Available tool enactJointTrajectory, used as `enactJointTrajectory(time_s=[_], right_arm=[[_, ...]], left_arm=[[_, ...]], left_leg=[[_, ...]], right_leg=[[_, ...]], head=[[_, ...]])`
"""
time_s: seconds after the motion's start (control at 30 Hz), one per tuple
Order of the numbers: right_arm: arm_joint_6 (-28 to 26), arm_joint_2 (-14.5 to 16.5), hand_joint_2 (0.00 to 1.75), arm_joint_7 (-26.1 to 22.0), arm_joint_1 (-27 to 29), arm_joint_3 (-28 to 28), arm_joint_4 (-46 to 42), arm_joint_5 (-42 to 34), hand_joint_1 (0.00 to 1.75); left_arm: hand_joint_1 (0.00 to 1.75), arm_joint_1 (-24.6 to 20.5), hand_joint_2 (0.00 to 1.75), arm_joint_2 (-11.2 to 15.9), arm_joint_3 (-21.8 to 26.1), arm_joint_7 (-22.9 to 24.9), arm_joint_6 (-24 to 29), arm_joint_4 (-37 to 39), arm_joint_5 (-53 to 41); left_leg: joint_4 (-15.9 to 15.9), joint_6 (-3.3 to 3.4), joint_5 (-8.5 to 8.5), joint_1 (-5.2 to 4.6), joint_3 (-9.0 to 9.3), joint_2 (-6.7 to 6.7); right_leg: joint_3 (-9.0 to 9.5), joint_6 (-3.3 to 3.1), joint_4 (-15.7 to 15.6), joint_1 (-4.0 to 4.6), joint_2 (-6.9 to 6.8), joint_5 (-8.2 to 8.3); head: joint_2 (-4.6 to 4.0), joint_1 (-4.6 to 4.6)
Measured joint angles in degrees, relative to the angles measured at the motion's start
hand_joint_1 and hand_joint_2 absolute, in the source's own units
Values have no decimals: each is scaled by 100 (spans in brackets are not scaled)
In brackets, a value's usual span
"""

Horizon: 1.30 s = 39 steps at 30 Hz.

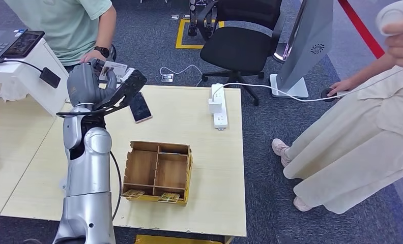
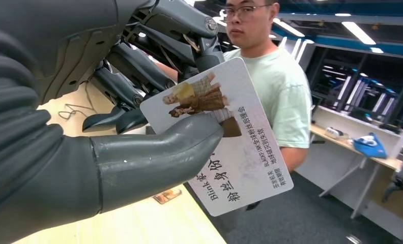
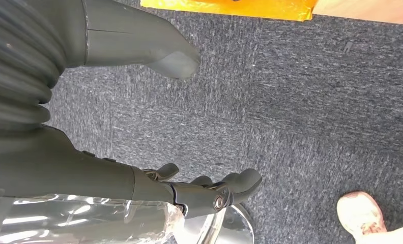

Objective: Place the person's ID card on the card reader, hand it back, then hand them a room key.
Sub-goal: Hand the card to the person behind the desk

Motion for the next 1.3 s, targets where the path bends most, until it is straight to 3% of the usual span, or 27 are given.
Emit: enactJointTrajectory(time_s=[0.33,0.57,0.93,1.3], right_arm=[[-3,8,175,-11,-4,-3,-78,-31,0],[-1,10,175,-4,2,-3,-105,2,0],[0,25,175,-7,2,-1,-116,-15,0],[62,102,175,-5,113,-10,-300,-15,0]], left_arm=[[175,458,175,-26,-833,-166,-191,-311,301],[175,400,175,86,-1000,231,-108,-260,148],[175,-135,175,450,-492,318,157,350,-301],[175,-249,175,719,268,512,365,593,-773]], left_leg=[[0,0,0,1,0,-1],[-1,0,0,2,0,1],[-1,-1,0,2,0,3],[-3,-1,0,2,-1,3]], right_leg=[[0,0,0,0,-1,0],[0,0,1,0,0,0],[0,-1,3,1,3,0],[0,-1,3,1,3,-1]], head=[[1,-1],[2,-1],[2,-1],[2,-1]])
